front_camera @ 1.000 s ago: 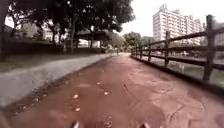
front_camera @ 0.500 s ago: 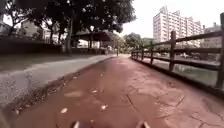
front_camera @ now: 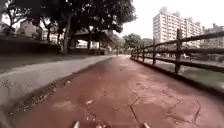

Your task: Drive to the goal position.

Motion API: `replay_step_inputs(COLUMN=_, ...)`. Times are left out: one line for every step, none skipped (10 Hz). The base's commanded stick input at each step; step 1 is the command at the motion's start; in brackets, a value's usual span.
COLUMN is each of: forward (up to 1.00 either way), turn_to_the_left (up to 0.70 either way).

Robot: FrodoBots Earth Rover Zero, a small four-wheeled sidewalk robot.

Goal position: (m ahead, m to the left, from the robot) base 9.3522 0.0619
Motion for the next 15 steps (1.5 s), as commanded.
replay_step_inputs(forward=0.70, turn_to_the_left=0.00)
replay_step_inputs(forward=0.70, turn_to_the_left=0.00)
replay_step_inputs(forward=0.70, turn_to_the_left=0.00)
replay_step_inputs(forward=0.70, turn_to_the_left=0.00)
replay_step_inputs(forward=0.70, turn_to_the_left=0.00)
replay_step_inputs(forward=0.70, turn_to_the_left=0.00)
replay_step_inputs(forward=0.70, turn_to_the_left=0.00)
replay_step_inputs(forward=0.70, turn_to_the_left=0.00)
replay_step_inputs(forward=0.70, turn_to_the_left=-0.23)
replay_step_inputs(forward=0.70, turn_to_the_left=-0.35)
replay_step_inputs(forward=0.70, turn_to_the_left=-0.35)
replay_step_inputs(forward=0.70, turn_to_the_left=-0.31)
replay_step_inputs(forward=0.70, turn_to_the_left=0.00)
replay_step_inputs(forward=0.70, turn_to_the_left=0.00)
replay_step_inputs(forward=0.70, turn_to_the_left=0.00)
